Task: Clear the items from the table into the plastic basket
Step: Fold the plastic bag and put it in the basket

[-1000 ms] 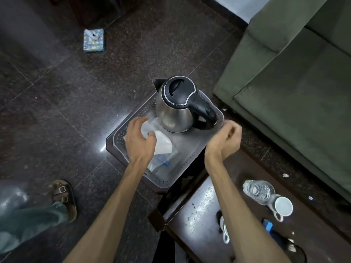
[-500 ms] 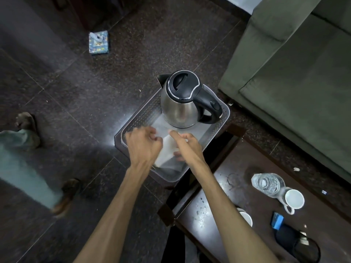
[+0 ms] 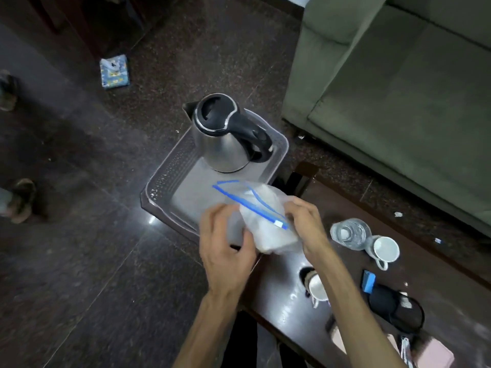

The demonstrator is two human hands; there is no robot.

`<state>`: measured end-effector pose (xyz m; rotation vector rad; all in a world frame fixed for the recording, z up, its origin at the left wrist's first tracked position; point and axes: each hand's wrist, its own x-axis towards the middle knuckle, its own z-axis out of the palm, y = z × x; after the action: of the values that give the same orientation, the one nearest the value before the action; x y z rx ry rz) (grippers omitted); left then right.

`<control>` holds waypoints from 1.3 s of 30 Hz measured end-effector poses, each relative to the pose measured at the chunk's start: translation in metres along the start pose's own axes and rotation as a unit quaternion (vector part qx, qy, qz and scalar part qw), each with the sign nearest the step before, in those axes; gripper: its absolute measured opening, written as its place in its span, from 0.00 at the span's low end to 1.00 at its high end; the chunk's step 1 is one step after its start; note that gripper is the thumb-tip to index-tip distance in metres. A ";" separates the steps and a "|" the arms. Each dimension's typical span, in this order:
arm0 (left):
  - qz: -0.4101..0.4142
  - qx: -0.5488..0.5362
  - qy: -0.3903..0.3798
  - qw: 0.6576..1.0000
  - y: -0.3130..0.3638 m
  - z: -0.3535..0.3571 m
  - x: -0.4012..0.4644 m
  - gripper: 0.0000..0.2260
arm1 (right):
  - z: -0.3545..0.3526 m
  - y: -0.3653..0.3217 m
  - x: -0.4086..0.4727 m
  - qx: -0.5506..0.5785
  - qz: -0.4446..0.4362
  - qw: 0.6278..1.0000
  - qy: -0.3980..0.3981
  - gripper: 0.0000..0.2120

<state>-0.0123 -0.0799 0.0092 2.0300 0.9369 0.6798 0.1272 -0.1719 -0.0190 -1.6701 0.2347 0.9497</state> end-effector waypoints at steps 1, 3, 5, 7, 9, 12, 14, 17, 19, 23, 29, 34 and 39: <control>-0.003 0.022 -0.023 0.999 0.003 -0.001 0.005 0.24 | -0.013 0.002 -0.004 -0.011 0.008 1.000 -0.003 0.13; 0.041 0.070 -0.104 0.991 0.013 0.000 0.016 0.30 | -0.036 0.007 -0.013 -0.032 0.020 0.999 -0.023 0.08; 0.111 0.117 -0.186 0.969 0.022 0.007 0.024 0.26 | -0.055 0.010 -0.022 -0.039 0.025 0.998 -0.051 0.04; 0.165 0.139 -0.238 0.947 0.032 0.018 0.025 0.19 | -0.079 0.015 -0.030 -0.035 0.030 0.997 -0.055 0.06; 0.206 0.145 -0.238 0.938 0.038 0.029 0.019 0.16 | -0.102 0.022 -0.036 -0.012 0.030 0.998 -0.048 0.06; 0.246 0.146 -0.179 0.941 0.044 0.043 0.005 0.11 | -0.131 0.035 -0.043 0.036 0.032 0.999 -0.024 0.06; 0.252 0.138 -0.135 0.948 0.052 0.056 -0.008 0.09 | -0.146 0.042 -0.050 0.061 0.038 0.997 -0.028 0.02; 0.245 0.116 -0.088 0.959 0.071 0.074 -0.027 0.06 | -0.169 0.052 -0.066 0.034 0.032 0.999 -0.002 0.12; 0.259 0.110 -0.092 0.955 0.084 0.084 -0.038 0.06 | -0.185 0.051 -0.082 0.022 -0.032 0.996 0.086 0.14; 0.307 0.101 -0.147 0.935 0.102 0.098 -0.058 0.07 | -0.202 0.030 -0.113 -0.012 -0.225 0.968 0.109 0.13; 0.338 0.082 -0.210 0.914 0.104 0.099 -0.074 0.07 | -0.202 0.023 -0.118 -0.300 -0.198 0.933 0.004 0.13; 0.338 0.095 -0.257 0.900 0.099 0.102 -0.081 0.05 | -0.204 0.037 -0.120 -0.461 -0.070 0.860 0.206 0.18; 0.319 0.119 -0.308 0.888 0.104 0.107 -0.089 0.05 | -0.213 0.042 -0.131 -0.295 -0.143 0.929 0.172 0.10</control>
<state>0.0517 -0.2408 0.0233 2.5630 -0.0430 0.1939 0.1143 -0.4161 0.0468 -2.3519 -0.0788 0.5213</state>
